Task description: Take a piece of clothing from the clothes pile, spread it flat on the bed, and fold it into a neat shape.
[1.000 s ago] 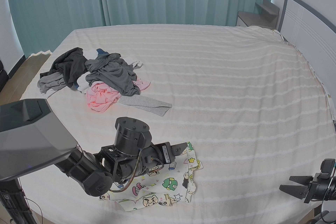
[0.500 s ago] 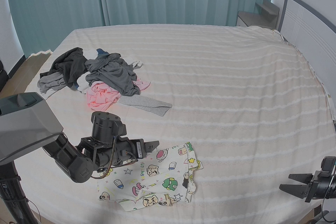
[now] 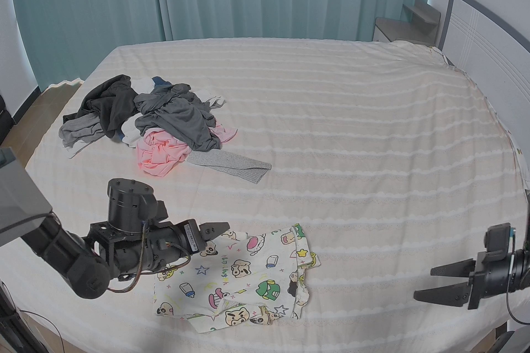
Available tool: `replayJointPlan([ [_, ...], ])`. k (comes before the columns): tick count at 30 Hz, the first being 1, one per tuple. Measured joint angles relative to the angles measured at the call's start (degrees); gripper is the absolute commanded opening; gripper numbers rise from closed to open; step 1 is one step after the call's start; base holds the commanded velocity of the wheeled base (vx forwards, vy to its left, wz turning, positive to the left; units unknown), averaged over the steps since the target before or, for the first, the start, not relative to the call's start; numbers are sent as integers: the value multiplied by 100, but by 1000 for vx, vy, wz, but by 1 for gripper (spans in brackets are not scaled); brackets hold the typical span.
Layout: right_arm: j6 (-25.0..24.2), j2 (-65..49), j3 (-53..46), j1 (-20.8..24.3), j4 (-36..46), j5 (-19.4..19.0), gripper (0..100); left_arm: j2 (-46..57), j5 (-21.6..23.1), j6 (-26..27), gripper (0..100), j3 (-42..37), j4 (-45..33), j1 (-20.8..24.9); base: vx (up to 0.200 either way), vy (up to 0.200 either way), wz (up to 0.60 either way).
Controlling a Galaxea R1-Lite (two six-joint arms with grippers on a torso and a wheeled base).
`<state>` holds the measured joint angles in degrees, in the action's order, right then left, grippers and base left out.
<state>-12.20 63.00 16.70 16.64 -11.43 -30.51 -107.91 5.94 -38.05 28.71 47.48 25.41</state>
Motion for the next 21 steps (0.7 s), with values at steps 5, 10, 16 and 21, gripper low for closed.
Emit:
replayJointPlan([
  [5,-20,1134,512,422,-282,101,100,458,22,-490,100,-444,93,-33,0,0,0],
  [10,-11,2500,887,753,-1033,156,100,745,27,-777,100,-962,553,-143,0,0,0],
  [16,9,3873,1253,1241,-1684,189,100,827,49,-1337,100,-1552,1470,-347,0,0,0],
  [21,-5,4554,1557,1646,-1826,207,100,595,71,-1524,100,-1819,2259,-545,0,0,0],
])
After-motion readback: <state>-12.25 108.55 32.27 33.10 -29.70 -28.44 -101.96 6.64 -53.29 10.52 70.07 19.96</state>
